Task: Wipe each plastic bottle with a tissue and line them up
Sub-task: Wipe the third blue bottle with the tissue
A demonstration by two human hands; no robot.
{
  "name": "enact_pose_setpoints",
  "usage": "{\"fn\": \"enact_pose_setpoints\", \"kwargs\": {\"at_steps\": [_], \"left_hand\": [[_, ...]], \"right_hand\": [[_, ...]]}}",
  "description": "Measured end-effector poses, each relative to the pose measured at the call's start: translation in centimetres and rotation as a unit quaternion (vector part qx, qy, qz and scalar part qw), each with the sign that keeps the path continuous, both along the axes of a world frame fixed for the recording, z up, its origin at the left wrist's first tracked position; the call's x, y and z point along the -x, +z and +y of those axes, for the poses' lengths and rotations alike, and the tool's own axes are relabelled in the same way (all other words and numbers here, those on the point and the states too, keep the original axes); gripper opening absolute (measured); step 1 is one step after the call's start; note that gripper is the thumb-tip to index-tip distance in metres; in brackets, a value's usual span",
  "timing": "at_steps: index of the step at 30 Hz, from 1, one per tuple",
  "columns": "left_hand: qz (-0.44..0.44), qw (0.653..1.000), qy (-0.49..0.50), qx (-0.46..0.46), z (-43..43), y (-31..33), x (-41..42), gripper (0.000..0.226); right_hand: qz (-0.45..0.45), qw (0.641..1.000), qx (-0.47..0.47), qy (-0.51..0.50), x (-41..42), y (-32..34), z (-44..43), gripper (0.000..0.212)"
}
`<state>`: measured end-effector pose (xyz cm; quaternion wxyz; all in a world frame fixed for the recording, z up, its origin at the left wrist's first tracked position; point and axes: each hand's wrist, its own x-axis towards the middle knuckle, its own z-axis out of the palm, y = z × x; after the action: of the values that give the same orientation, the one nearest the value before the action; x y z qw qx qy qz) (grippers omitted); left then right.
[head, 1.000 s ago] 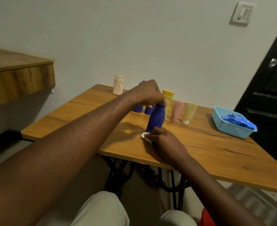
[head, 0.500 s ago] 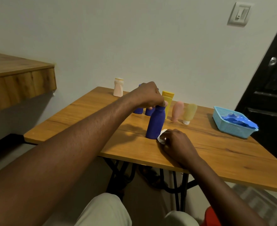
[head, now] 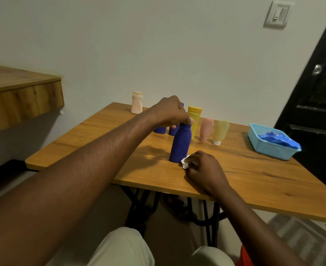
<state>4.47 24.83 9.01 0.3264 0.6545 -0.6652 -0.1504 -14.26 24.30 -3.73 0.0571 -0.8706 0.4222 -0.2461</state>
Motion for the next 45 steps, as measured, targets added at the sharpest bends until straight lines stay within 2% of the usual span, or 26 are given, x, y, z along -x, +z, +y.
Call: {"fn": "enact_pose_setpoints", "kwargs": {"at_steps": [5, 7, 10, 12, 14, 18, 20, 23, 27, 31, 33, 36, 39, 45], "left_hand": [[0.005, 1.000, 0.001, 0.002, 0.1, -0.1, 0.0, 0.027], [0.008, 1.000, 0.001, -0.002, 0.1, -0.2, 0.0, 0.027], [0.009, 1.000, 0.002, 0.002, 0.1, -0.2, 0.0, 0.027], [0.007, 1.000, 0.003, 0.002, 0.2, -0.1, 0.0, 0.027], [0.007, 1.000, 0.001, 0.001, 0.2, -0.1, 0.0, 0.028], [0.013, 1.000, -0.002, 0.001, 0.3, 0.0, 0.0, 0.028], [0.012, 1.000, -0.006, 0.006, 0.3, 0.0, 0.0, 0.029], [0.011, 1.000, -0.006, 0.012, 0.3, -0.2, 0.0, 0.027], [0.012, 1.000, -0.011, 0.016, 0.3, -0.3, 0.0, 0.023], [0.004, 1.000, -0.014, 0.025, 0.3, -0.5, 0.1, 0.024], [-0.016, 0.999, -0.018, 0.032, 0.7, -0.7, 0.3, 0.023], [-0.039, 0.998, -0.030, 0.030, 1.1, -0.6, 0.2, 0.023], [-0.063, 0.997, -0.039, 0.019, 1.1, -0.4, 0.1, 0.025], [-0.062, 0.997, -0.043, 0.008, 1.3, -0.6, 0.8, 0.028]], "right_hand": [[0.042, 0.998, 0.039, -0.027, -1.3, -0.2, 0.2, 0.024], [0.002, 0.999, 0.053, 0.000, -1.6, -0.3, 1.1, 0.021], [-0.030, 0.991, 0.113, 0.066, -2.5, 0.1, 2.7, 0.032], [0.038, 0.978, 0.183, 0.095, -3.1, 0.2, 2.4, 0.037], [0.107, 0.965, 0.212, 0.112, -3.3, 0.3, 1.6, 0.039], [0.127, 0.967, 0.197, 0.101, -1.6, 0.1, 0.7, 0.039], [0.082, 0.983, 0.155, 0.060, -0.2, -0.2, 0.3, 0.036], [-0.049, 0.989, 0.141, 0.015, 0.8, -0.2, -0.4, 0.031], [-0.236, 0.957, 0.166, 0.031, -0.7, 1.5, -0.8, 0.026], [-0.362, 0.931, 0.037, 0.034, -2.7, 3.1, -0.4, 0.022], [-0.370, 0.929, -0.018, 0.020, -2.9, 2.6, -0.3, 0.019], [-0.334, 0.940, -0.072, -0.007, -2.5, 0.9, -0.6, 0.014], [-0.290, 0.949, -0.122, -0.026, -2.1, 0.0, -0.2, 0.022], [-0.366, 0.927, -0.083, -0.017, -2.8, 1.8, 0.7, 0.039]]}}
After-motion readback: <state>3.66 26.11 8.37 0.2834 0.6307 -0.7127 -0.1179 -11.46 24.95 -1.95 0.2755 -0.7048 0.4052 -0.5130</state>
